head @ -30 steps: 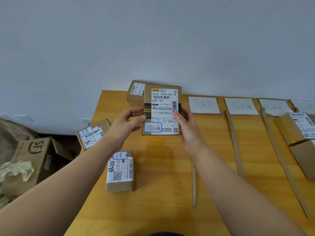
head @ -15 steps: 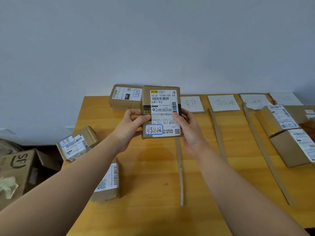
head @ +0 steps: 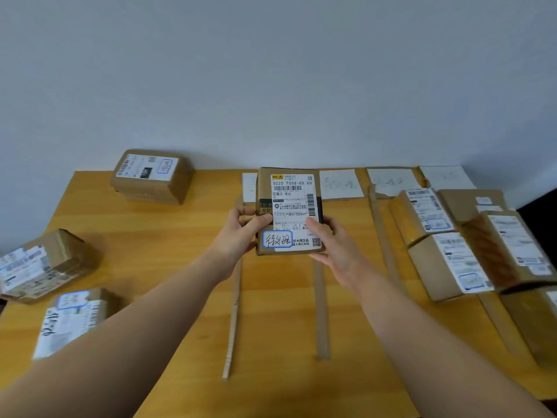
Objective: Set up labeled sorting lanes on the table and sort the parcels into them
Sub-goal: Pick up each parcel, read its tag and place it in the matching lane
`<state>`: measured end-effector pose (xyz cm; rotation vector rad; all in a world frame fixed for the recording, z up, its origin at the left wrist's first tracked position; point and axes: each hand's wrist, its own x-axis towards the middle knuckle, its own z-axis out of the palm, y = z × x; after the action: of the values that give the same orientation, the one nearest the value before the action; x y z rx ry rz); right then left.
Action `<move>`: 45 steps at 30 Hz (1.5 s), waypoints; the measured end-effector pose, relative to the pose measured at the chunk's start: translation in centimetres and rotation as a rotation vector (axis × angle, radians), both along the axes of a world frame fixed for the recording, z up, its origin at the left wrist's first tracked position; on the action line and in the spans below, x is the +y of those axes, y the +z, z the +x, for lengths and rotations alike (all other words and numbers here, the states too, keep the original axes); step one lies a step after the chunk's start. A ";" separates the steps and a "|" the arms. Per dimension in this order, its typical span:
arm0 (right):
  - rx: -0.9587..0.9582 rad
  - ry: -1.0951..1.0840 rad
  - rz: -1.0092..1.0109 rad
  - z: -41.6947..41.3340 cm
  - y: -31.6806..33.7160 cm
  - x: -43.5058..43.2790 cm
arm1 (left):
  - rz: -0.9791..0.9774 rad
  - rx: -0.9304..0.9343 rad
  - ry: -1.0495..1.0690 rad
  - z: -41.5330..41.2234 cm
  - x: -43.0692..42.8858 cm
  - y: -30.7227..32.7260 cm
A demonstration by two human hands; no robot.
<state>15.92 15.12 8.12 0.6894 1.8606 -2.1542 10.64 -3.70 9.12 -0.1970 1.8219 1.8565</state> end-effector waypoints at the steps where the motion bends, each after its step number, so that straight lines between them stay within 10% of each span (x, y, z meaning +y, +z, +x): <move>1: 0.000 -0.007 0.020 0.1 -0.1 1.3 | -0.019 0.000 -0.005 0.1 1.1 -0.4; 34: -0.213 -0.184 0.237 -4.6 -6.8 16.8 | -0.470 0.003 -0.037 -2.3 14.9 -4.6; 45: -0.048 -0.096 0.976 -4.4 -5.5 15.0 | -0.441 0.057 -0.018 -1.6 12.0 -3.3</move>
<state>11.52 30.07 2.65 0.9707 2.8496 -1.1194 9.07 8.33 5.83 -0.2839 2.2457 1.4375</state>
